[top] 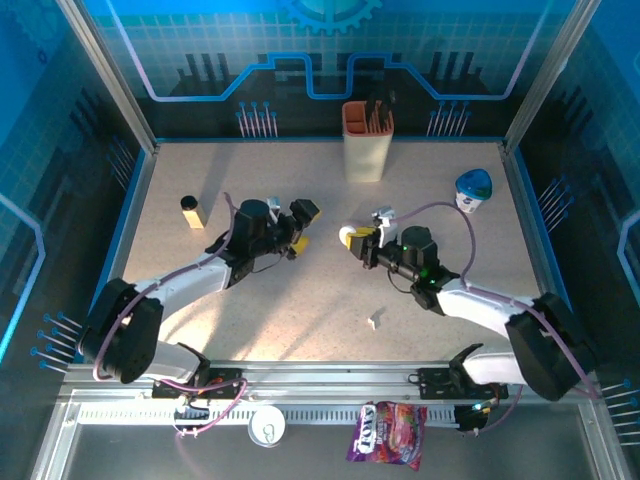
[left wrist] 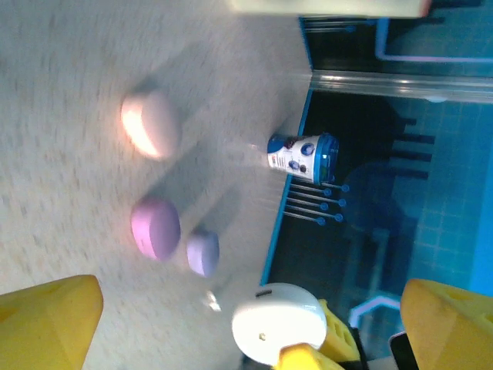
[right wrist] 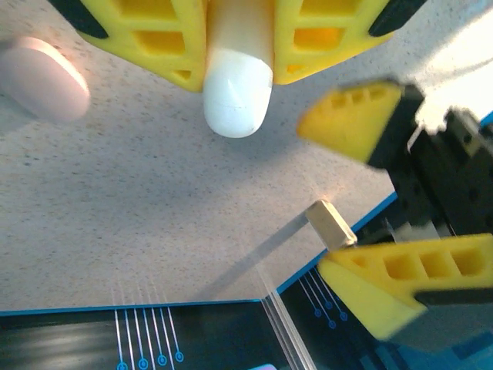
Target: Insert wireless bluetooth earbuds into charging case
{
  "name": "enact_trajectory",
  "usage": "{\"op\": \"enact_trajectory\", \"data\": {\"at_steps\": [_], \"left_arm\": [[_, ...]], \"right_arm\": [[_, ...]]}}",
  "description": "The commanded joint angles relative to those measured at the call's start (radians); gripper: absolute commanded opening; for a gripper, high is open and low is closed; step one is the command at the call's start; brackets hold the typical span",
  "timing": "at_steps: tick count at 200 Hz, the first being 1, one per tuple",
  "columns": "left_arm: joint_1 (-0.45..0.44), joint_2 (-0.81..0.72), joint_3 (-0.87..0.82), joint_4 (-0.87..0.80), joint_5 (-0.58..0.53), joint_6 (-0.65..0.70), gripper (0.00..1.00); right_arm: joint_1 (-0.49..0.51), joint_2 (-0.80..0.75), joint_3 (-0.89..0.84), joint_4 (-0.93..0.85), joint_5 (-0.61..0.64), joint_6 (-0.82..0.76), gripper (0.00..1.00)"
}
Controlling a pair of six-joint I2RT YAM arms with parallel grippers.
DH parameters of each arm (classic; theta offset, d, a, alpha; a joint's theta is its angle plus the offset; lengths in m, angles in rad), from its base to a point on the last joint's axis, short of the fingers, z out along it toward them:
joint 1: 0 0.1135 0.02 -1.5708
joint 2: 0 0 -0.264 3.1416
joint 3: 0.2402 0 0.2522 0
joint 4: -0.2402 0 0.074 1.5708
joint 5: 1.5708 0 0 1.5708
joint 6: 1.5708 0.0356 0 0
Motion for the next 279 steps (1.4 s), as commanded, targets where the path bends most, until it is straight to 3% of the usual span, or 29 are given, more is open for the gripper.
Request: {"op": "enact_trajectory", "data": {"at_steps": [1,22,42,61,74,113,140,180,223,279], "left_arm": [[0.005,-0.049,0.031,0.035,-0.055,0.557,0.99],[0.006,-0.061,0.014,0.05,-0.028,0.863,0.99],[0.004,-0.077,-0.002,0.05,0.178,1.184,0.99],[-0.006,-0.12,0.005,-0.028,0.211,1.347,0.99],[-0.01,-0.149,0.023,-0.122,0.294,1.47,0.99],[-0.064,-0.186,0.14,-0.519,0.39,1.786,0.99],[-0.085,-0.186,0.189,-0.628,0.486,1.838,0.94],[-0.103,-0.166,0.249,-0.649,0.64,1.787,0.77],[-0.103,-0.15,0.271,-0.632,0.669,1.769,0.66],[-0.103,-0.119,0.271,-0.541,0.649,1.678,0.41]], "right_arm": [[-0.044,-0.094,0.058,-0.244,-0.094,-0.142,0.16],[-0.077,-0.169,0.12,-0.443,-0.154,-0.242,0.15],[-0.087,-0.213,0.206,-0.644,-0.193,-0.349,0.14],[-0.087,-0.228,0.299,-0.817,-0.207,-0.441,0.13],[-0.087,-0.226,0.367,-0.926,-0.223,-0.5,0.13],[-0.078,-0.183,0.563,-1.168,-0.288,-0.64,0.13],[-0.033,-0.129,0.68,-1.301,-0.348,-0.745,0.12],[0.064,-0.011,0.846,-1.504,-0.375,-0.875,0.11],[0.098,0.079,0.937,-1.579,-0.386,-0.916,0.1],[0.112,0.117,0.966,-1.589,-0.381,-0.935,0.1]]}}
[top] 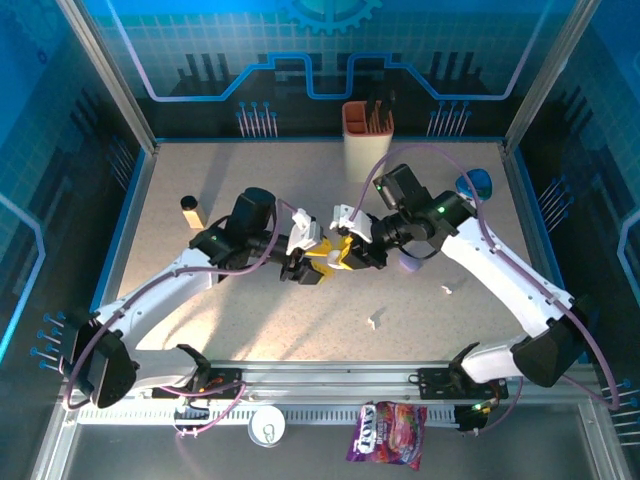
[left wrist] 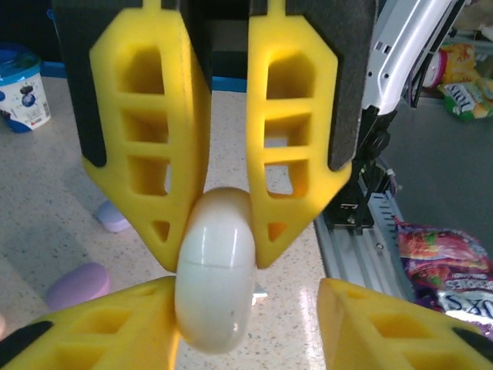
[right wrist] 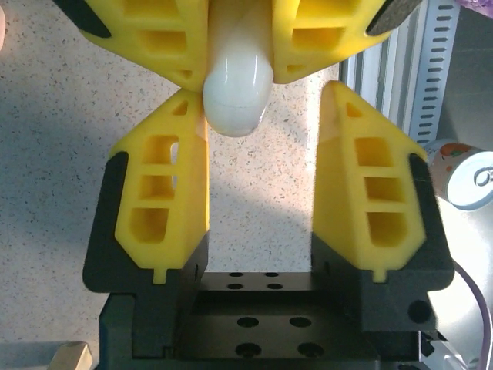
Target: Insert wireless bluetooth earbuds into charging case
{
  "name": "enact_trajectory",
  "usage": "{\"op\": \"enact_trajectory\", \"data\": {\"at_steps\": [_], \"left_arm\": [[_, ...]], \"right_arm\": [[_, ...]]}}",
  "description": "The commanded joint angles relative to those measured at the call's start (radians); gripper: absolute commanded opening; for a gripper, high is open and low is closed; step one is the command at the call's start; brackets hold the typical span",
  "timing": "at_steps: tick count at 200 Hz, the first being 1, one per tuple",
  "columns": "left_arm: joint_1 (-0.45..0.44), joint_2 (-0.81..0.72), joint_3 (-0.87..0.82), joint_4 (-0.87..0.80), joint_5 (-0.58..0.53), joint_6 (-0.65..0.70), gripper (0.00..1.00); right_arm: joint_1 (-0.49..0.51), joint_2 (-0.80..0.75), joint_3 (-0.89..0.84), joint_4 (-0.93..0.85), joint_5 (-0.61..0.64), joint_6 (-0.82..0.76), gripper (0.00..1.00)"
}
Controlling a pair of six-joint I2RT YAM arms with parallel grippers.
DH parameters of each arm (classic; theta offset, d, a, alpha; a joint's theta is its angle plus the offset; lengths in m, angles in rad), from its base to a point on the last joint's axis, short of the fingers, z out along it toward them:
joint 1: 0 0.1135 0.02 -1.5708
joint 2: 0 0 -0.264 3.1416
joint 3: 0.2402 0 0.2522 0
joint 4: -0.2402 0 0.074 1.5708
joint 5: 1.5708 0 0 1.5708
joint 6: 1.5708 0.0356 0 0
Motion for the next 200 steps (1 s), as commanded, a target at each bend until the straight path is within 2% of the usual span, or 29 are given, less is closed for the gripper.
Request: {"op": "enact_trajectory", "data": {"at_steps": [1,58,66,93,114,138,159,174,200], "left_arm": [[-0.007,0.013,0.023,0.043,0.033,-0.03,0.41],[-0.007,0.03,0.032,0.016,0.032,-0.004,0.14],[-0.007,0.03,0.032,0.017,0.032,-0.004,0.11],[0.003,0.029,0.013,0.064,0.047,-0.027,0.09],[0.037,0.021,-0.045,0.253,0.096,-0.165,0.06],[0.07,0.009,-0.118,0.536,0.119,-0.354,0.06],[0.089,0.011,-0.156,0.736,0.124,-0.491,0.06],[0.096,0.022,-0.168,0.846,0.136,-0.573,0.06],[0.096,0.044,-0.168,0.956,0.15,-0.666,0.06]], "right_arm": [[0.009,0.006,0.037,-0.04,-0.019,-0.028,0.1],[0.009,-0.006,0.029,-0.014,-0.023,-0.021,0.12],[0.006,-0.013,0.023,-0.001,-0.021,-0.011,0.16],[-0.027,-0.06,-0.028,0.088,-0.031,0.047,0.41],[-0.066,-0.114,-0.084,0.167,-0.062,0.096,0.58],[-0.117,-0.191,-0.17,0.287,-0.098,0.168,0.66],[-0.166,-0.256,-0.257,0.448,-0.161,0.265,0.66],[-0.193,-0.284,-0.309,0.557,-0.229,0.325,0.61],[-0.199,-0.276,-0.327,0.596,-0.29,0.338,0.57]]}}
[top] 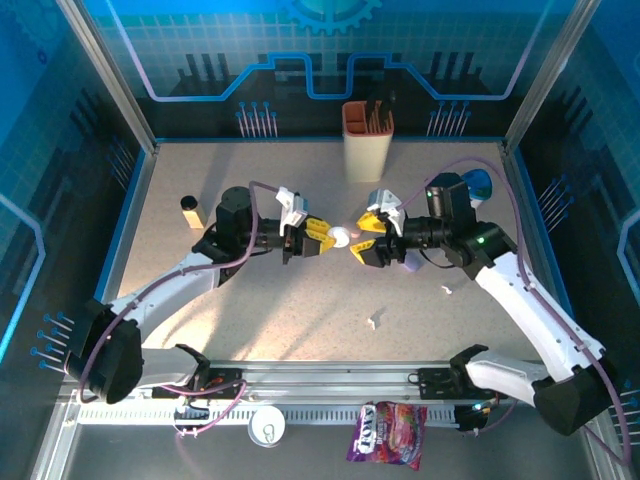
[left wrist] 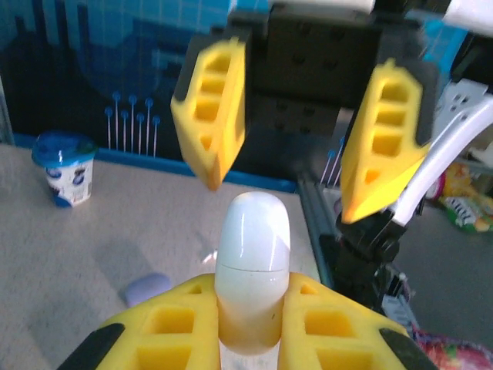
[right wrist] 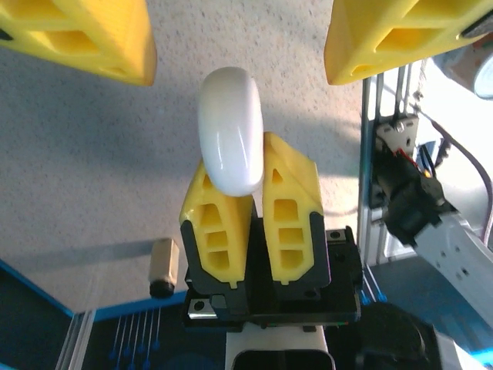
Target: Insert wireless bluetooth earbuds into charging case
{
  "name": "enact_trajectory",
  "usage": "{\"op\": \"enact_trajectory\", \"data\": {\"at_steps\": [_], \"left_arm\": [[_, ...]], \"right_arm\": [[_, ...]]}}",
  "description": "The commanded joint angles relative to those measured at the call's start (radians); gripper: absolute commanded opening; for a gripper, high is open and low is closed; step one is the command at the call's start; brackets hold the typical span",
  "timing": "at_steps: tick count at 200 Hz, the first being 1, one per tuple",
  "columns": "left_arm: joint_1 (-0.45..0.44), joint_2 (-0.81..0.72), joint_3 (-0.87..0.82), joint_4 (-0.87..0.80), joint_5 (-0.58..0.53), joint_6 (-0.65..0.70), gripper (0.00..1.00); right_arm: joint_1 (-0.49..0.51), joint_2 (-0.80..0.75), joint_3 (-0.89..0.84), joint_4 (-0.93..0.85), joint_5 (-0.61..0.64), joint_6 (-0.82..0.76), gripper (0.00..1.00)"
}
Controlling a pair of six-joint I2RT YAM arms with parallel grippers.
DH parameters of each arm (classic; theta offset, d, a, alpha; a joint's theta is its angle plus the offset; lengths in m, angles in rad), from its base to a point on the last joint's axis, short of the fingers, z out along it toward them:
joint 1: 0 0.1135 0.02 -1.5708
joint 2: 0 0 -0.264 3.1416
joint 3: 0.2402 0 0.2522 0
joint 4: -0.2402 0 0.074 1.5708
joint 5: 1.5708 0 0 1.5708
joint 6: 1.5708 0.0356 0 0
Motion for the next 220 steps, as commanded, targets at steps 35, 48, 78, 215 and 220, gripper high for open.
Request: {"op": "enact_trajectory", "data": {"at_steps": [35,48,78,215,220], "left_arm": [[0.005,0.03,-0.013,0.284,0.062,-0.196,0.06],[0.005,0.032,-0.011,0.277,0.063,-0.194,0.06],[0.005,0.036,-0.015,0.264,0.069,-0.18,0.06],[0.007,0.017,-0.016,0.13,0.054,-0.072,0.3],[0.007,0.016,-0.013,0.107,0.053,-0.057,0.33]], "right_arm": [[-0.01,0.035,-0.001,0.136,-0.121,0.06,0.48],[-0.008,0.046,0.006,0.142,-0.137,0.063,0.43],[-0.007,0.071,0.026,0.147,-0.154,0.067,0.32],[0.009,0.08,0.05,0.106,-0.127,0.038,0.04],[0.013,0.082,0.054,0.096,-0.119,0.029,0.04]]}}
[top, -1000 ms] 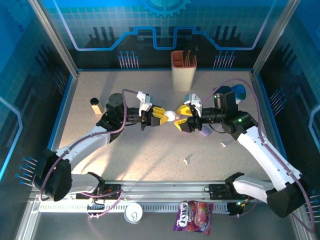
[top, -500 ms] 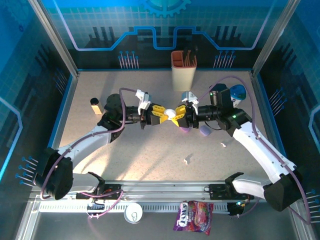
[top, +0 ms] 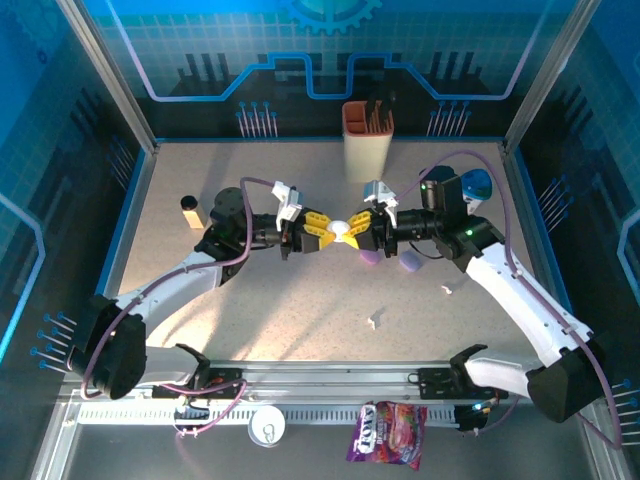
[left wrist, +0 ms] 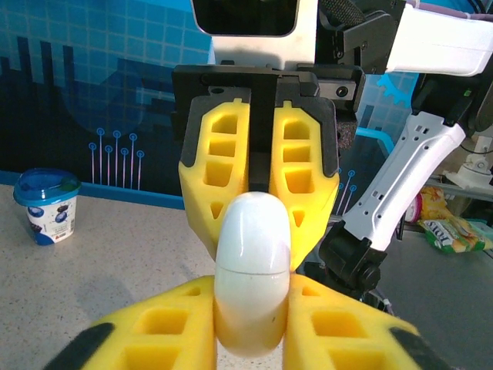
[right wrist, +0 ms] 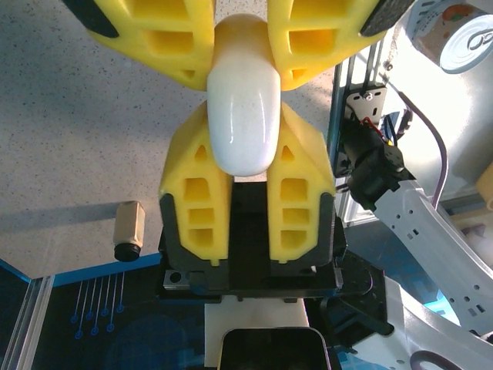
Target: Insert wireless bluetooth earbuds into charging case
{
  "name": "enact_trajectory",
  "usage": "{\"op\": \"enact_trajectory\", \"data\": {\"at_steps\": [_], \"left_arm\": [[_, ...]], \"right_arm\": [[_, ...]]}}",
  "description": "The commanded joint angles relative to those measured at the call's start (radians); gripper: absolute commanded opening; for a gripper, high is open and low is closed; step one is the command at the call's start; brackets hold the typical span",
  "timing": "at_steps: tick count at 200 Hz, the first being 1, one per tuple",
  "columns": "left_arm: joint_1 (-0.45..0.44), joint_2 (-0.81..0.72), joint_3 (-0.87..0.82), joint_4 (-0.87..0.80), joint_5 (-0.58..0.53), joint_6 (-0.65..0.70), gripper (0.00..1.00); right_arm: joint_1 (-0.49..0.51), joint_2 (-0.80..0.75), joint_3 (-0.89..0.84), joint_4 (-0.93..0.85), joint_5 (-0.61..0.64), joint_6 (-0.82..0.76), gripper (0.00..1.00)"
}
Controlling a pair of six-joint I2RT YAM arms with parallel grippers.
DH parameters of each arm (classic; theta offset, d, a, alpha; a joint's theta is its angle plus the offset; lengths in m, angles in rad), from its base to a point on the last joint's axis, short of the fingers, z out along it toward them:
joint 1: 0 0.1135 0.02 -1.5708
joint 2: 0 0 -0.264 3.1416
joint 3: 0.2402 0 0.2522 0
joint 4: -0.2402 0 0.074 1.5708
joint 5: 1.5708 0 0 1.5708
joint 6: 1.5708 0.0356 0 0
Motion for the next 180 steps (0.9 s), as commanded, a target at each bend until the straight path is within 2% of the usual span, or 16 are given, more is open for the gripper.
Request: {"op": "enact_trajectory", "data": {"at_steps": [1,18,49,118,141,172,180], "left_arm": [[0.0,-0.009,0.003,-0.077,0.009,0.07,0.34],[-0.001,-0.016,0.015,-0.163,0.004,0.128,0.38],[-0.003,-0.02,0.039,-0.26,-0.001,0.19,0.39],[-0.007,-0.02,0.045,-0.27,0.004,0.193,0.39],[-0.008,-0.021,0.046,-0.274,0.008,0.192,0.34],[-0.008,-0.02,0.045,-0.276,0.004,0.192,0.34],[-0.008,-0.018,0.047,-0.276,0.005,0.192,0.3]], "right_arm": [[0.014,0.009,0.053,-0.036,0.009,-0.036,0.04],[0.023,0.018,0.067,-0.065,0.023,-0.056,0.03],[0.043,0.046,0.097,-0.118,0.049,-0.087,0.02],[0.069,0.103,0.14,-0.206,0.108,-0.136,0.02],[0.069,0.112,0.144,-0.214,0.111,-0.142,0.01],[0.072,0.124,0.154,-0.236,0.118,-0.153,0.01],[0.073,0.124,0.157,-0.238,0.121,-0.153,0.01]]}}
